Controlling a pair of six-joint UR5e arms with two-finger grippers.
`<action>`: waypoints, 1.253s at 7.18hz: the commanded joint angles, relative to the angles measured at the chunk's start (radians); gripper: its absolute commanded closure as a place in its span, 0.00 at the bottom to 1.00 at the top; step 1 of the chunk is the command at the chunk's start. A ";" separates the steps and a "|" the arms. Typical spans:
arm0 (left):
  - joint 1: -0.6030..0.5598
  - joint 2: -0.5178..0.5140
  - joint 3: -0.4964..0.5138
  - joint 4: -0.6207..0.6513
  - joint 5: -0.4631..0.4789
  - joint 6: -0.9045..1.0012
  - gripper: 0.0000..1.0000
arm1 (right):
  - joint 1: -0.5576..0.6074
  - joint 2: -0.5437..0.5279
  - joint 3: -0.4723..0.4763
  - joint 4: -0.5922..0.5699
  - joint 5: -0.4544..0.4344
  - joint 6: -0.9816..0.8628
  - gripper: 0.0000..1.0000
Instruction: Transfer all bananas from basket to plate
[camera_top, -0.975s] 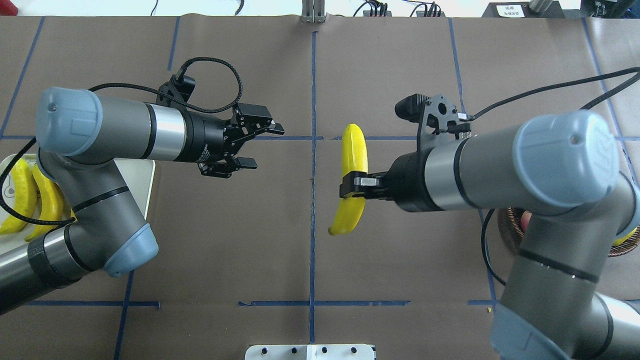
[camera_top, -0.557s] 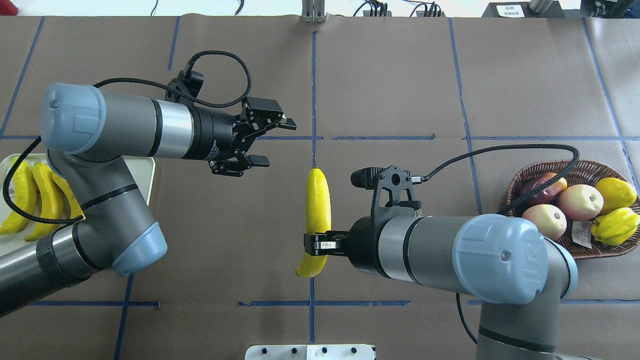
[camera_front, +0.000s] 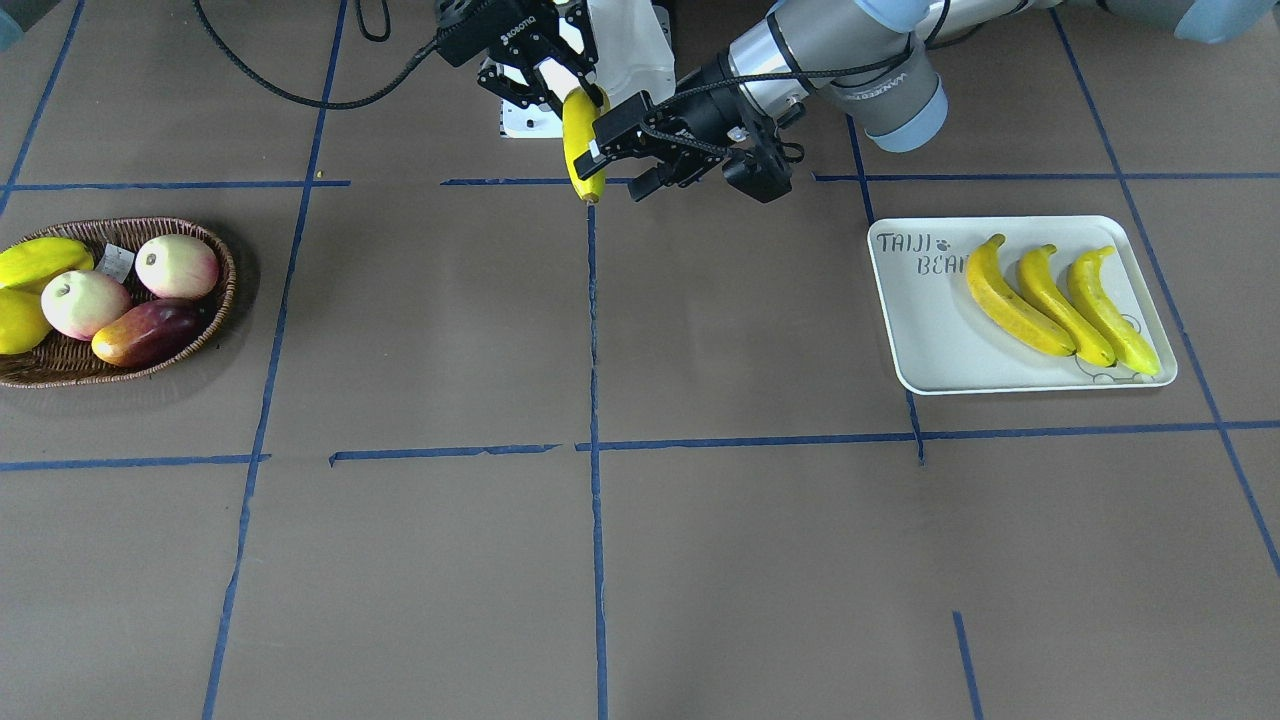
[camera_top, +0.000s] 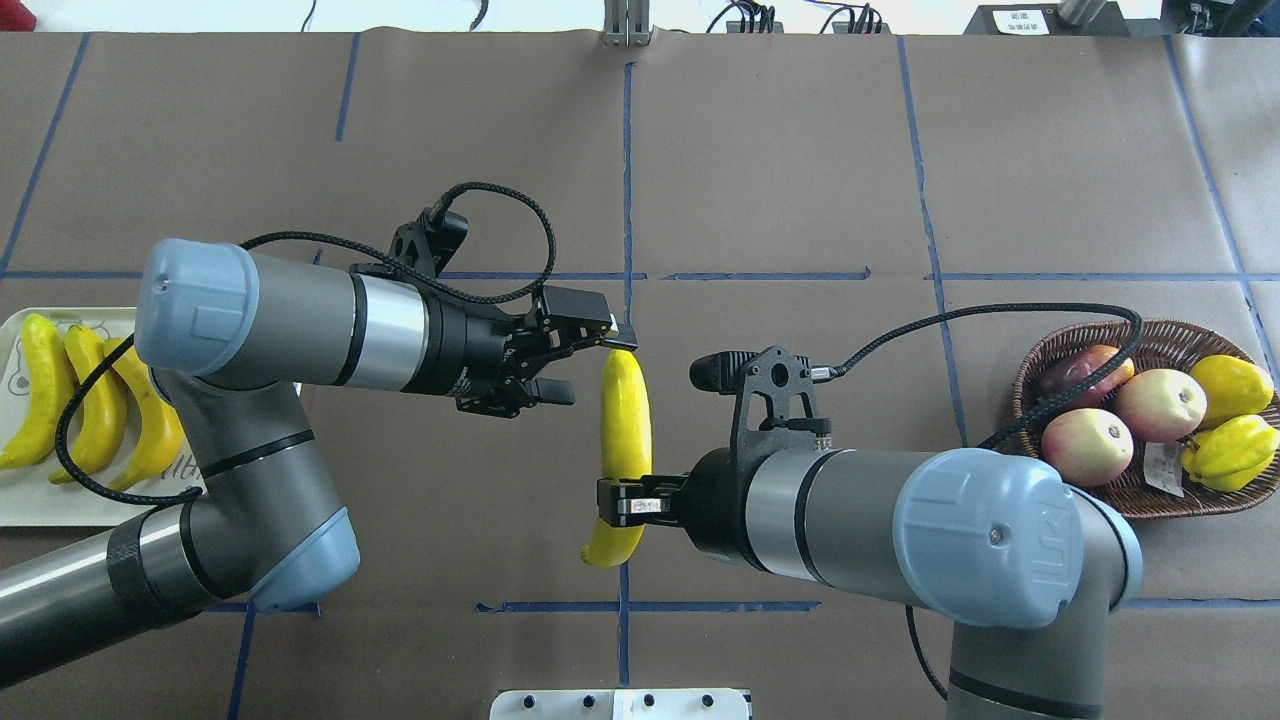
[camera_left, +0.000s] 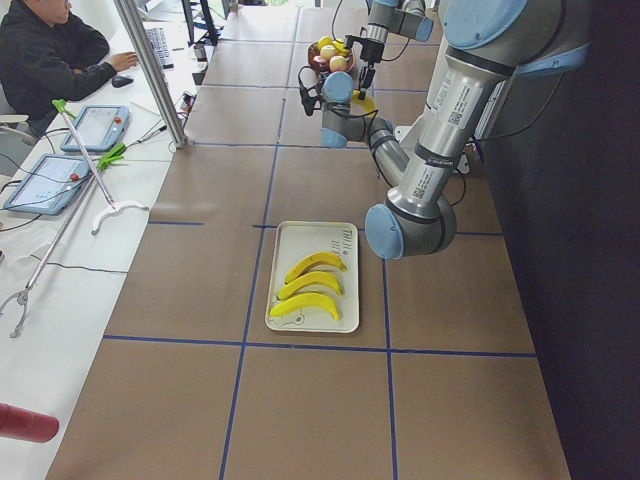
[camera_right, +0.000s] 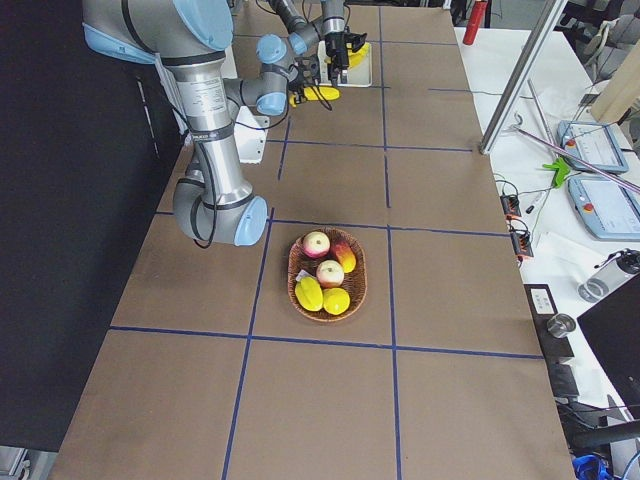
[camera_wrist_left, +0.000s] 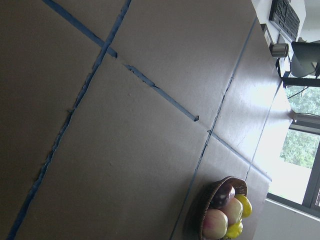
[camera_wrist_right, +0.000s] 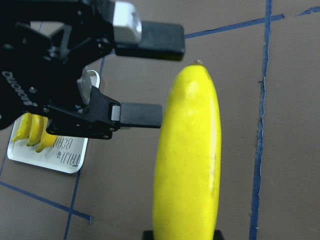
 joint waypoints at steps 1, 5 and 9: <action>0.013 0.001 0.007 -0.045 -0.045 0.050 0.00 | 0.001 0.000 0.003 0.001 0.000 0.000 0.99; 0.038 -0.031 0.037 -0.047 -0.041 0.050 0.10 | 0.003 0.000 0.006 0.001 0.000 0.001 0.99; 0.036 -0.028 0.051 -0.061 -0.044 0.093 1.00 | 0.003 0.000 0.003 -0.002 -0.002 0.008 0.01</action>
